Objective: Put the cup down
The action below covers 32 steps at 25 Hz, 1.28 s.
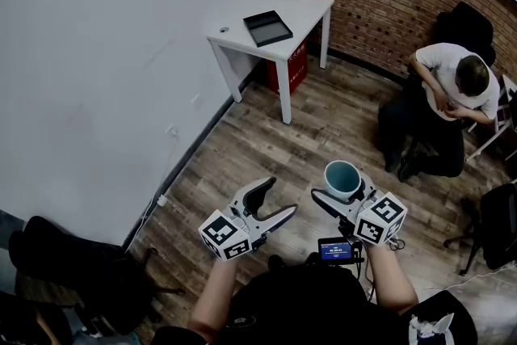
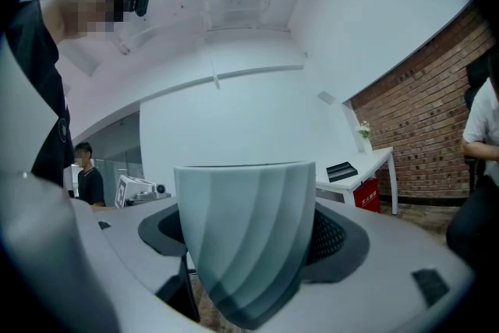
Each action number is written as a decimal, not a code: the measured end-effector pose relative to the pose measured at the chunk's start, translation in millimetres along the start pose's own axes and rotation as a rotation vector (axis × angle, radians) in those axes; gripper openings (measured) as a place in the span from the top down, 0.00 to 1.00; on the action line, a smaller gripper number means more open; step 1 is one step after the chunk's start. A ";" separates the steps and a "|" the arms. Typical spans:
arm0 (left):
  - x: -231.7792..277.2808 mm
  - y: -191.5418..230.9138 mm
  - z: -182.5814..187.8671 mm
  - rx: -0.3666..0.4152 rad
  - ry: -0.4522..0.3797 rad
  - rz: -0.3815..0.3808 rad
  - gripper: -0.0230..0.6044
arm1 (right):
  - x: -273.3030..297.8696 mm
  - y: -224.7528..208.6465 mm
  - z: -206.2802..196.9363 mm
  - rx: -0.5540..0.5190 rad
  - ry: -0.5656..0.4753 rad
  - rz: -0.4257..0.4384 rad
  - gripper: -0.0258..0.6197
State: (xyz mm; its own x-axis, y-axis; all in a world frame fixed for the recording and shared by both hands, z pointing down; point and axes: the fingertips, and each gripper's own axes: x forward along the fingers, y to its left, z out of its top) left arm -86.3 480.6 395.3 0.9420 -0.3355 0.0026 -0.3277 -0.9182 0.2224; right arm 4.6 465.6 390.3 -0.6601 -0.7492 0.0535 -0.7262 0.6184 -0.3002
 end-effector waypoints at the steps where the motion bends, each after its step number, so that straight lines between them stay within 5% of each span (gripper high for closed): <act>1: 0.2 0.2 0.7 -0.011 -0.004 -0.001 0.41 | -0.1 0.0 0.1 0.001 0.001 0.001 0.35; 25: 34.1 -0.2 -3.1 -0.033 -0.006 0.033 0.42 | -19.3 -36.0 -0.7 0.031 -0.001 0.012 0.35; 32: 61.4 3.3 -6.8 -0.029 -0.013 0.092 0.22 | -33.9 -66.5 0.1 0.043 -0.002 0.023 0.35</act>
State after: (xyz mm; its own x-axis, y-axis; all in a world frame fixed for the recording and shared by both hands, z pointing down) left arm -29.0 458.4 402.8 0.9071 -0.4208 0.0117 -0.4101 -0.8771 0.2499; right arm 75.3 449.9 408.3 -0.6761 -0.7355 0.0444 -0.7020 0.6246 -0.3421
